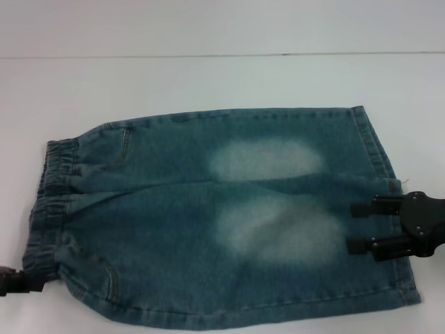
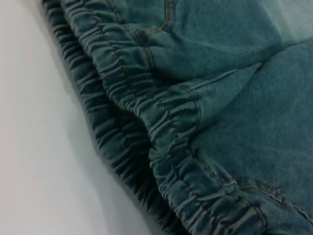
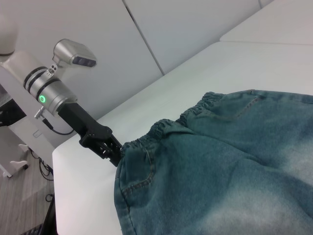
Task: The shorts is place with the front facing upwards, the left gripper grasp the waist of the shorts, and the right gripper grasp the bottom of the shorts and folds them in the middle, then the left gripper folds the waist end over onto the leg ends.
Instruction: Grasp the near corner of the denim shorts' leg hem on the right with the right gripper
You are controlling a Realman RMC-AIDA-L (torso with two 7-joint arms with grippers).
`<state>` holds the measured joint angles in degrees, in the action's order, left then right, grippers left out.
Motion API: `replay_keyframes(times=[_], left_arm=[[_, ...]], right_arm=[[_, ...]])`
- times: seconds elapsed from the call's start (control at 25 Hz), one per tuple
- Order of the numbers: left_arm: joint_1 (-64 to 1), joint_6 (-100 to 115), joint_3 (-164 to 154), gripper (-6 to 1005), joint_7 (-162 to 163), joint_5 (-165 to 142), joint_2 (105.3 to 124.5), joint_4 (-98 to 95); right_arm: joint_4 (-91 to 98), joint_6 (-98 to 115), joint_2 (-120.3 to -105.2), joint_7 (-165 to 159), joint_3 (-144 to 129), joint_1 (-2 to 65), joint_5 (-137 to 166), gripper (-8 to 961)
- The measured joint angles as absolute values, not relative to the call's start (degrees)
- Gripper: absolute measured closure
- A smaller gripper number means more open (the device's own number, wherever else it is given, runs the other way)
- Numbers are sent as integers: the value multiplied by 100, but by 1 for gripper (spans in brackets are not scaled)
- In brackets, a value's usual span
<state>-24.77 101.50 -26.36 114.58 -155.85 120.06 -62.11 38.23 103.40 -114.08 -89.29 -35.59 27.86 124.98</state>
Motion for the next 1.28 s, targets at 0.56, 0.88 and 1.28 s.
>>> replay_keyframes(times=[0.56, 0.88, 1.28], left_arm=[[-2633, 10183, -2645, 973, 11462, -15592, 12013, -6177], [-2800, 10365, -2595, 974, 11533, -15553, 12010, -6211], [-2923, 10385, -2575, 968, 11598, -15401, 11937, -6221]], right_arm=[[3844, 10371, -11399, -9006, -3547, 2832, 12491, 8], [4343, 10755, -11111, -9690, -3644, 3177, 13009, 9], [4990, 10913, -11062, -10125, -3618, 3459, 14854, 15]])
